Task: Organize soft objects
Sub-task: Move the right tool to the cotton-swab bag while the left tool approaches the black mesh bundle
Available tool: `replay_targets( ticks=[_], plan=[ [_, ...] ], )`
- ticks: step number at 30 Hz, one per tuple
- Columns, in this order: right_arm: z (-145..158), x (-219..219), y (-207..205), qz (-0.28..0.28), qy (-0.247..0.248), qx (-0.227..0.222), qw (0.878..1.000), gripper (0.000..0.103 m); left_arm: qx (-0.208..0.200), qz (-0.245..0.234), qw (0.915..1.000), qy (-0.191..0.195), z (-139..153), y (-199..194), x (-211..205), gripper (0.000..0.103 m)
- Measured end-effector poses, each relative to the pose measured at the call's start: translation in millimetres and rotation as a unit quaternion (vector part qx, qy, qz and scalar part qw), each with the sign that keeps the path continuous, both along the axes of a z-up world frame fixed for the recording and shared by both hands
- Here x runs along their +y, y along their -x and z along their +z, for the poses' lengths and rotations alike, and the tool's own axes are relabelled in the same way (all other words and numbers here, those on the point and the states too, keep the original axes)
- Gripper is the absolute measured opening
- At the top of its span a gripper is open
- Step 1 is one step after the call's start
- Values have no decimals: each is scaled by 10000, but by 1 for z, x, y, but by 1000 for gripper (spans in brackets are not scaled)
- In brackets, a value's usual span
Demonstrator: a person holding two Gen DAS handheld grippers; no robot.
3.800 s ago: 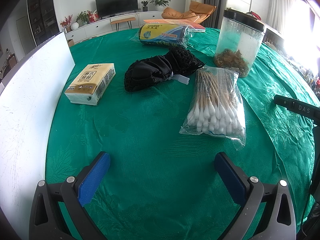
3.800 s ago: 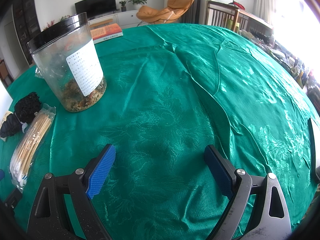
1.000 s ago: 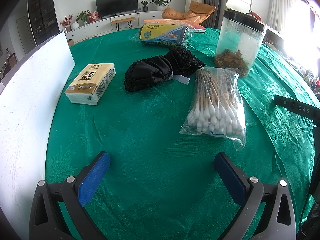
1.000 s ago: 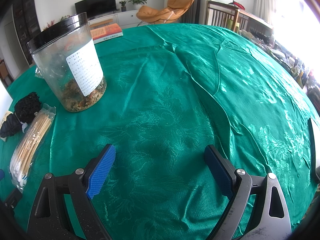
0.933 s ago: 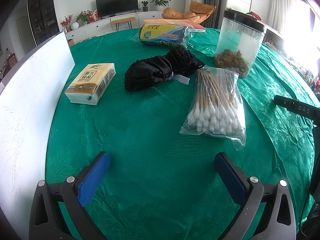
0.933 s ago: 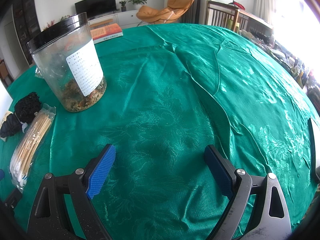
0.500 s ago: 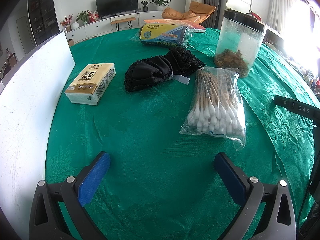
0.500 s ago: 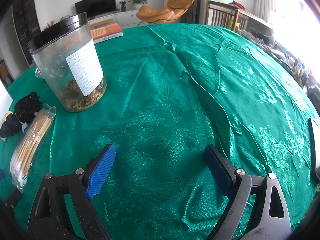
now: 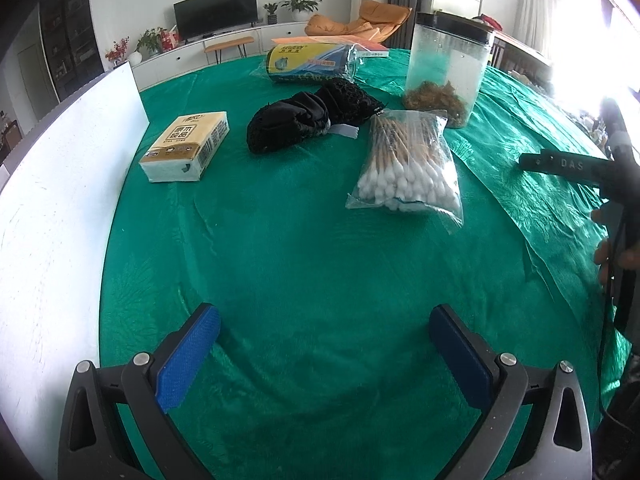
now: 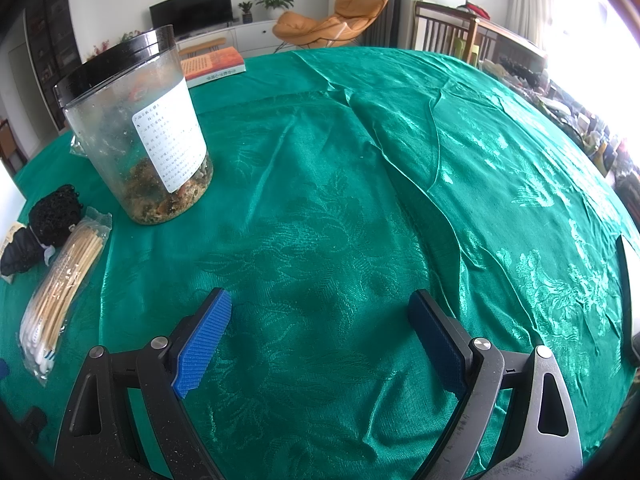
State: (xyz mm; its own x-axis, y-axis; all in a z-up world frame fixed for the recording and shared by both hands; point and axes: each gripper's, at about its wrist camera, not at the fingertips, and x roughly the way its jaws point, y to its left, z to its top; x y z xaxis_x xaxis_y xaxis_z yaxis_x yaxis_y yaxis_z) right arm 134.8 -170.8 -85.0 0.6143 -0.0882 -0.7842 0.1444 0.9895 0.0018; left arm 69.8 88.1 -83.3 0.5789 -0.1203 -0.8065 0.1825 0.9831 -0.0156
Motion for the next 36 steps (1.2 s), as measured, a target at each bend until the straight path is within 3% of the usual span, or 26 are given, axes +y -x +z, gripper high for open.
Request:
replay_targets(
  ticks=[2, 3, 5, 7, 9, 12, 13, 17, 21, 27, 30, 33, 36],
  plan=[
    [4, 6, -1, 21, -286, 238, 9993, 92, -3, 12, 10000, -8, 0, 0, 0, 103],
    [9, 14, 4, 297, -838, 205, 9958, 92, -5, 19, 10000, -20, 0, -1, -1, 103],
    [14, 38, 10, 858, -2077, 315, 9739, 92, -3, 57, 10000, -15, 1, -4, -2, 103],
    [15, 76, 7, 1342, -2575, 613, 9549, 92, -4, 67, 10000, -15, 1, -5, -3, 103],
    [16, 115, -1, 1726, -2358, 725, 9536, 91, -4, 68, 10000, -9, 1, -4, -3, 103],
    [12, 155, -7, 2050, -1164, 650, 9696, 89, -5, 69, 10000, -8, 1, -3, -3, 103],
    [10, 158, -5, 2027, -759, 669, 9740, 88, -5, 69, 10000, -8, 1, -3, -3, 103],
    [10, 119, 21, 1726, -457, 587, 9822, 88, -5, 70, 10000, -7, 1, -3, -3, 103],
    [9, 43, 35, 1043, -389, 490, 9926, 88, -6, 71, 10000, -8, 1, -3, -4, 103],
    [13, -40, -26, -165, -121, 346, 9992, 88, -5, 70, 10000, -6, 1, -3, -3, 103],
    [22, -67, -26, -689, -481, 211, 9962, 89, -5, 70, 10000, -7, 1, -3, -4, 103],
    [39, -61, 6, -354, -1237, -93, 9916, 90, -7, 79, 10000, -7, 1, -3, -4, 103],
    [49, -14, 32, 549, -1542, -216, 9863, 90, -9, 89, 10000, -12, 1, -2, -5, 103]
  ],
)
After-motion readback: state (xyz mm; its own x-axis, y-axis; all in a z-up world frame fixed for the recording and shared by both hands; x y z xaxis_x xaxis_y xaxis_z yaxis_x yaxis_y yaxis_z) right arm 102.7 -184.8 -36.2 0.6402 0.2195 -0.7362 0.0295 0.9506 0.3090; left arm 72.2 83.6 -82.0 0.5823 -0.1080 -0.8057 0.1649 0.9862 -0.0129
